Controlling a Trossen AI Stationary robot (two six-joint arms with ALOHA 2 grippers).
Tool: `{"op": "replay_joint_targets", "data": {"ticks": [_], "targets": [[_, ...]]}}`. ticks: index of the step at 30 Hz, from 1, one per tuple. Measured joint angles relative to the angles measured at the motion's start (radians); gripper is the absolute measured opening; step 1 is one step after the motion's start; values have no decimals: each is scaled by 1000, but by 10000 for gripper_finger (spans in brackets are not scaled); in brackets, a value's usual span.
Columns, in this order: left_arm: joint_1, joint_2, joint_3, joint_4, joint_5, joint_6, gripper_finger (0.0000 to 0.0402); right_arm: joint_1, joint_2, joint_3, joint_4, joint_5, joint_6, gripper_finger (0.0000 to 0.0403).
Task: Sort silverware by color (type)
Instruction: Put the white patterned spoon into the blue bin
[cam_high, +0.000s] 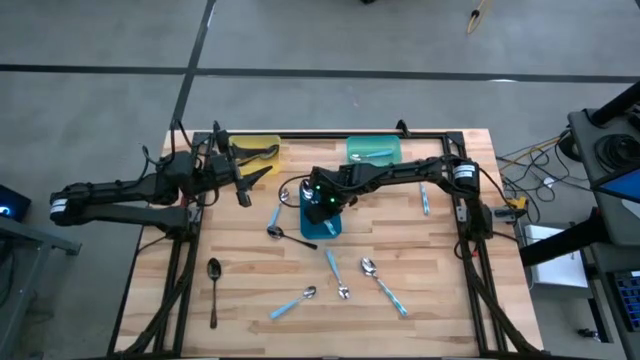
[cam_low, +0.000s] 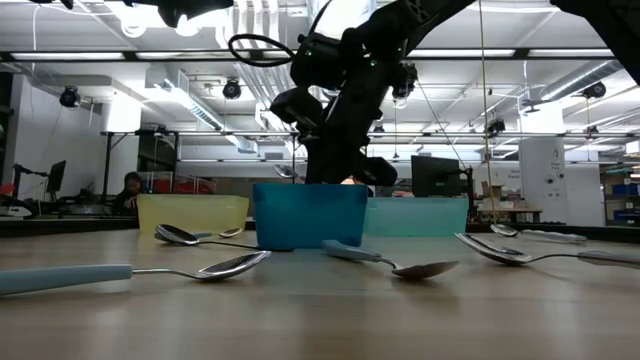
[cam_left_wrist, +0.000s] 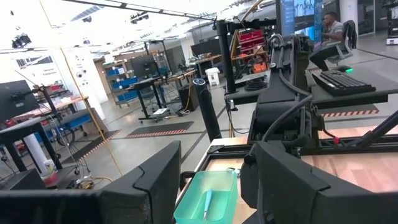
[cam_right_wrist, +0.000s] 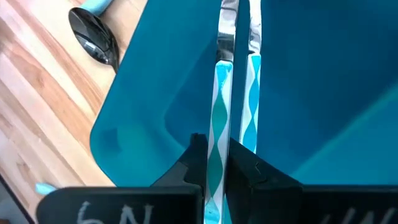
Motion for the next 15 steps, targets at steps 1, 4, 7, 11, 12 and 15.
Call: {"op": "replay_joint_targets", "data": {"ticks": [1, 4, 7, 11, 12, 15], "targets": [[0, 0, 0, 0, 0, 0, 187, 1, 0, 0, 0, 2, 0, 18], [0, 0, 0, 0, 0, 0, 187, 2, 0, 0, 1, 19, -2, 18], [0, 0, 0, 0, 0, 0, 187, 2, 0, -1, 0, 25, -3, 18], [0, 0, 0, 0, 0, 0, 187, 2, 0, 0, 0, 27, -3, 21], [0, 0, 0, 0, 0, 0, 187, 2, 0, -1, -4, 27, -3, 24], [0, 0, 0, 0, 0, 0, 187, 4, 0, -2, -12, 27, -4, 27]]}}
